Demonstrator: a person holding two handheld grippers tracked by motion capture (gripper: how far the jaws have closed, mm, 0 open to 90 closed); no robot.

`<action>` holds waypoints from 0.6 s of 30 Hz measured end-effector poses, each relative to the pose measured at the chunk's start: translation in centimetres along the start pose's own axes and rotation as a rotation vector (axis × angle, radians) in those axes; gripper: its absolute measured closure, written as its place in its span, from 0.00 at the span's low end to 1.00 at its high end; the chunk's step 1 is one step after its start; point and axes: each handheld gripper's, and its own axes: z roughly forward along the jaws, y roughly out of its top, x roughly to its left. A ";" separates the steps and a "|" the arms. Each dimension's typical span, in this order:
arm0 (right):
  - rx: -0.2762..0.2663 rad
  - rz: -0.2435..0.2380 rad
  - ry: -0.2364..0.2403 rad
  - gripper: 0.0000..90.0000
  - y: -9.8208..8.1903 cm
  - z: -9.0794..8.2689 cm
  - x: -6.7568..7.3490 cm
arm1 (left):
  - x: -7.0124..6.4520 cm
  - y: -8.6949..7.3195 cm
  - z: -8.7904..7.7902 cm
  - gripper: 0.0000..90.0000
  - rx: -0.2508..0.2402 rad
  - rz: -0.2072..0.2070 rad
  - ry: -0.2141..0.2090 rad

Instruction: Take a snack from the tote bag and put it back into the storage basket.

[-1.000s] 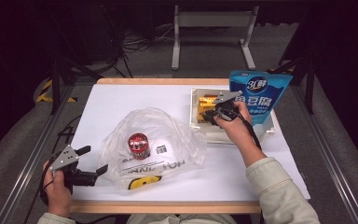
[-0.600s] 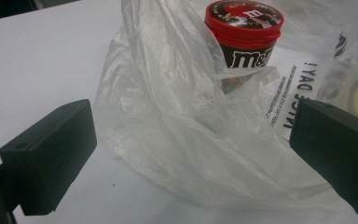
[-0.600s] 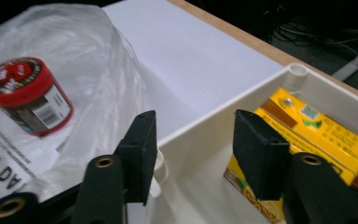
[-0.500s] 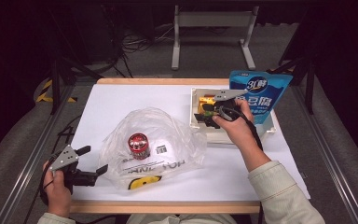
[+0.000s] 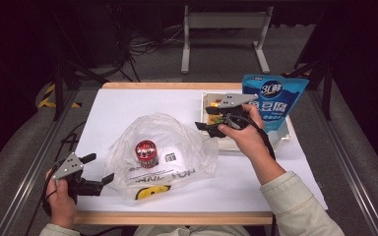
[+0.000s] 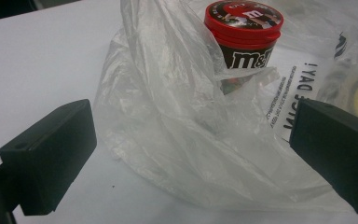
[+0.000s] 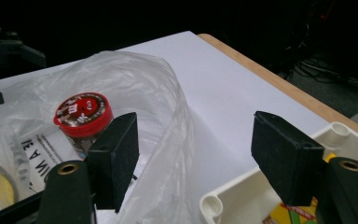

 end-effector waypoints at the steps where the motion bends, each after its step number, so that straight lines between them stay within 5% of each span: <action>1: -0.009 -0.007 0.009 0.34 0.2 0.1 0.3 | 0.0 0.0 0.0 0.01 0.000 0.000 0.000; 18: -0.034 -0.066 0.101 0.24 1.5 1.4 3.5 | 0.0 0.0 0.0 0.01 0.002 0.003 0.000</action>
